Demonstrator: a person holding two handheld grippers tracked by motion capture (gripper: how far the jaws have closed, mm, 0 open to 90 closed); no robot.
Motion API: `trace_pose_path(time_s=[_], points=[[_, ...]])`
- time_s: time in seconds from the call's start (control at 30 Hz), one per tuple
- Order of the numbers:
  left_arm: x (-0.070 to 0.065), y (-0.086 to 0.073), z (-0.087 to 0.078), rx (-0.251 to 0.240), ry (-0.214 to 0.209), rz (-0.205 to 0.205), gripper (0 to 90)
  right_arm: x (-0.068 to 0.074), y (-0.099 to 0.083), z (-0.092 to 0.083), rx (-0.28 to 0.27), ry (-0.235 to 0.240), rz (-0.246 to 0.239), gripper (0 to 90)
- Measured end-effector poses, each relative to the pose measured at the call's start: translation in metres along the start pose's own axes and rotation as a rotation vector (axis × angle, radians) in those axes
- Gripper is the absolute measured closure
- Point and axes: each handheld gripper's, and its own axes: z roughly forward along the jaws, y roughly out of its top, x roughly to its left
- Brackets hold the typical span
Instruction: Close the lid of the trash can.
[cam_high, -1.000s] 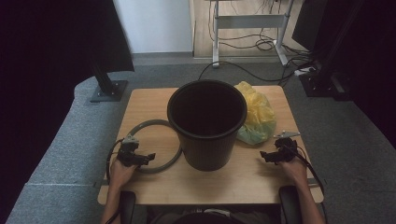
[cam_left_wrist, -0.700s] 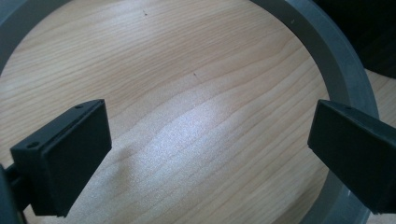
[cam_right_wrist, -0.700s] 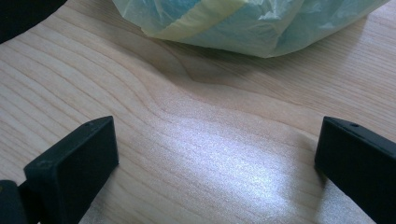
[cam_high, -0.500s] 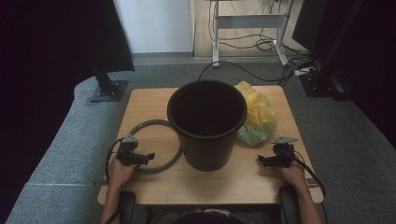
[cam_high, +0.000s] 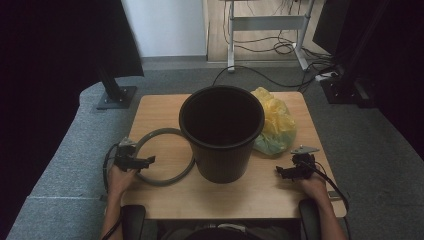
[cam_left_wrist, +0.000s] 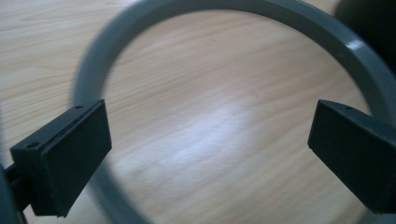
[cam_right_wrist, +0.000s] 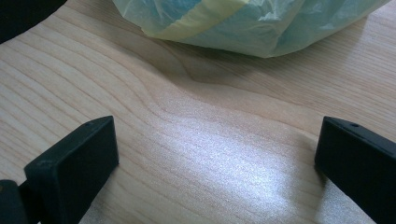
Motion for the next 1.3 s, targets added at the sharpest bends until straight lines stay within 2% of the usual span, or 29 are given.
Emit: trace_pose_path(time_s=[0.17, 0.27, 0.33, 0.47, 0.5, 0.57, 0.67, 0.77, 0.87, 1.1, 1.3], points=[[0.020, -0.007, 0.010, 0.004, 0.042, -0.058, 0.0, 0.000, 0.000, 0.000, 0.000, 0.000, 0.001, 0.0], [0.026, -0.013, 0.021, 0.035, 0.047, -0.072, 0.0, 0.000, 0.000, 0.000, 0.000, 0.000, 0.000, 0.0], [0.027, -0.015, 0.027, 0.059, 0.053, -0.063, 0.0, 0.000, 0.000, 0.000, 0.000, 0.000, 0.000, 0.0], [0.024, -0.018, 0.035, 0.102, 0.098, -0.036, 0.0, 0.000, 0.000, 0.000, 0.000, 0.000, 0.000, 0.0], [0.023, -0.019, 0.037, 0.097, 0.115, -0.022, 0.0, 0.000, 0.000, 0.000, 0.000, 0.000, 0.000, 0.0], [0.022, -0.019, 0.038, 0.079, 0.123, -0.033, 0.0, 0.000, 0.000, 0.000, 0.000, 0.000, 0.000, 0.0], [0.023, -0.019, 0.039, 0.078, 0.127, -0.038, 0.0, 0.000, 0.000, 0.000, 0.000, 0.000, 0.000, 0.0], [0.024, -0.017, 0.040, 0.069, 0.150, -0.061, 0.3, 0.000, 0.000, 0.000, 0.000, 0.000, 0.000, 0.0], [0.027, -0.017, 0.039, 0.047, 0.164, -0.074, 7.9, 0.000, 0.000, 0.000, 0.000, 0.000, 0.000, 0.0], [0.038, -0.019, 0.029, 0.019, 0.177, -0.092, 39.9, 0.000, 0.000, 0.000, 0.000, 0.000, 0.000, 0.0], [0.042, -0.017, 0.027, 0.030, 0.190, -0.119, 67.0, 0.000, 0.000, 0.000, 0.000, 0.000, 0.000, 0.0]])
